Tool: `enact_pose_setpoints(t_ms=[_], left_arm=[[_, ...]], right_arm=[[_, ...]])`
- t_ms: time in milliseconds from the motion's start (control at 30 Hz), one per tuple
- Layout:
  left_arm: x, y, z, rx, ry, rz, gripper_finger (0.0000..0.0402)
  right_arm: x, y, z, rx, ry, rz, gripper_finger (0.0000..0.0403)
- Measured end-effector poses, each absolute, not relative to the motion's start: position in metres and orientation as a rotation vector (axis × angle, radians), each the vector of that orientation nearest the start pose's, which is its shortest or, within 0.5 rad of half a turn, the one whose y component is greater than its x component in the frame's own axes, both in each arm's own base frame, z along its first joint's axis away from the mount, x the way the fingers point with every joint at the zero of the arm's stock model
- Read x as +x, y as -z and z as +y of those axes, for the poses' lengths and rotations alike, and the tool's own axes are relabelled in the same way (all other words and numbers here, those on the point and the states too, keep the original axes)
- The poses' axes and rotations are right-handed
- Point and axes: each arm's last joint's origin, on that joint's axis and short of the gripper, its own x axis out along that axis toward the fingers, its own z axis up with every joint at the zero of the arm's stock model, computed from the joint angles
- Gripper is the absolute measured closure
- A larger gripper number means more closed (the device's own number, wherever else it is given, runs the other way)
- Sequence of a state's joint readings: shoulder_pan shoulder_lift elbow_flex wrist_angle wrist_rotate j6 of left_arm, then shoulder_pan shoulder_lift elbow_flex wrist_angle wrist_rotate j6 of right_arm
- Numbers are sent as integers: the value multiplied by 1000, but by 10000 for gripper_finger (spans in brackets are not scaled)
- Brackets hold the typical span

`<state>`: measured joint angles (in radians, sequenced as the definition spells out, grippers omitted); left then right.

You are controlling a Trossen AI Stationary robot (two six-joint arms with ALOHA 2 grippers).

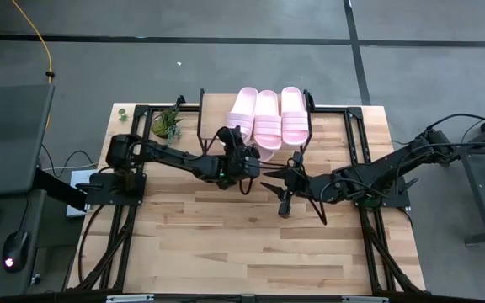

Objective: Pick and place slides into the shelf
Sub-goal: Put the pink slide on the shelf

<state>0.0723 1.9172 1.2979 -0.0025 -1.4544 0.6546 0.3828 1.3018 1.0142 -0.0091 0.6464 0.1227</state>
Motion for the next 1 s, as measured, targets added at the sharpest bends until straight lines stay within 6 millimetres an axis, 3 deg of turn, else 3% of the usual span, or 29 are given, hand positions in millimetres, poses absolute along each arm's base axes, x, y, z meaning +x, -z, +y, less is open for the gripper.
enact_pose_setpoints(t_ms=[267,600,833,1000], left_arm=[[408,-229,58,929,-1285,989,396],[410,-229,51,916,-1251,958,395],[411,-229,47,913,-1238,946,372],[411,-229,47,913,-1238,946,382]], right_arm=[[274,-319,92,-26,277,243,284],[274,-319,93,-26,270,243,284],[274,-319,93,-26,270,243,284],[274,-319,93,-26,270,243,284]])
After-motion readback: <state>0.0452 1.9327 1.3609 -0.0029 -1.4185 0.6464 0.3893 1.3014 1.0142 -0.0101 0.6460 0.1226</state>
